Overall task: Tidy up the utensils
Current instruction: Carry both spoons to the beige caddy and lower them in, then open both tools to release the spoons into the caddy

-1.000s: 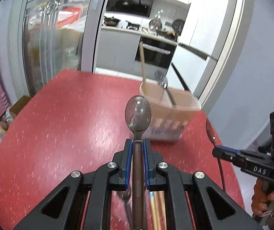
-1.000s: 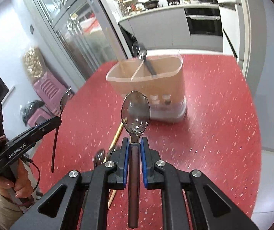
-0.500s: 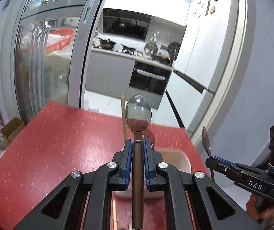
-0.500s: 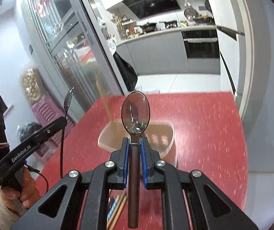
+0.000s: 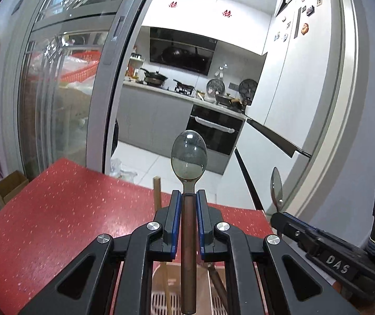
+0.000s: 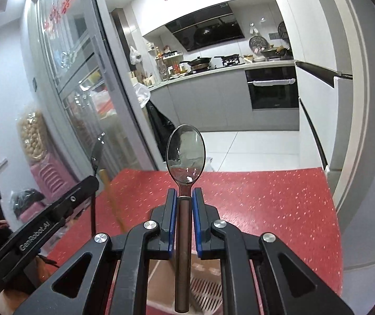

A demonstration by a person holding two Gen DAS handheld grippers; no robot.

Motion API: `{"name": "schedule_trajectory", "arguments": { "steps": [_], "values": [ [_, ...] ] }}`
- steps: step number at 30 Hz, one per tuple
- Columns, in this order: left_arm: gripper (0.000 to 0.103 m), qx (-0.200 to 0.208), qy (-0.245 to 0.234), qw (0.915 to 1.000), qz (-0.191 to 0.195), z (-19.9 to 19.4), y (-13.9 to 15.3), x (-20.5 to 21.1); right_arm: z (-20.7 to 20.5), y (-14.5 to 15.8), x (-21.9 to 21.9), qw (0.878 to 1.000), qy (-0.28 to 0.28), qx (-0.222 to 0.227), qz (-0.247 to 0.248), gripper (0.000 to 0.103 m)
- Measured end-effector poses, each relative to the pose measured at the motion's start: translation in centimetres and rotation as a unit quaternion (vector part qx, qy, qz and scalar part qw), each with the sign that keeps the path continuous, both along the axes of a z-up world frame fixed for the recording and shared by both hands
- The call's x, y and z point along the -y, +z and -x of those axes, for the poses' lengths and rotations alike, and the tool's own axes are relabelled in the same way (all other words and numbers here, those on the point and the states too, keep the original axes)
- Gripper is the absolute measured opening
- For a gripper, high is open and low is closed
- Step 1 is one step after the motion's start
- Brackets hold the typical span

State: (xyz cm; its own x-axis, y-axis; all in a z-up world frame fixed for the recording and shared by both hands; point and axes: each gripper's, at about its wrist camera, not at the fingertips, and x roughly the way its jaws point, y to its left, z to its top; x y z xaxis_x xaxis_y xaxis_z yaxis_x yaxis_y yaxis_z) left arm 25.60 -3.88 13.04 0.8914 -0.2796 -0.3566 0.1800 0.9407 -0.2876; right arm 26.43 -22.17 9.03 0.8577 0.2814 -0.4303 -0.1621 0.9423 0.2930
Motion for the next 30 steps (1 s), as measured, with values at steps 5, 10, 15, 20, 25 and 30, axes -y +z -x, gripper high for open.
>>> {"name": "schedule_trajectory", "arguments": {
  "steps": [5,10,15,20,25,30],
  "values": [
    [0.036,0.015,0.01,0.9997,-0.014,-0.2,-2.1,1.0,-1.0,-2.3,-0.5,0.999,-0.013,0.013,0.031,0.012],
    [0.036,0.023,0.015,0.9991,-0.034,0.4,-3.8,1.4,-1.2,-4.5,-1.4,0.998,-0.013,0.016,0.062,0.012],
    [0.036,0.02,0.011,0.9984,-0.051,0.9,-4.6,1.6,-0.4,-5.6,-2.3,0.996,-0.003,0.023,0.09,0.012],
    [0.036,0.004,0.01,0.9977,-0.067,1.3,-5.5,1.9,0.7,-6.2,-2.8,0.994,0.008,0.017,0.109,0.012],
    [0.036,-0.006,0.014,0.997,-0.076,1.7,-5.9,1.9,1.3,-6.3,-2.7,0.993,0.014,0.01,0.113,0.012],
    [0.036,-0.01,0.008,0.9955,-0.094,2.1,-5.8,2.1,1.5,-6.2,-2.7,0.993,0.028,-0.002,0.113,0.013]
  ]
}}
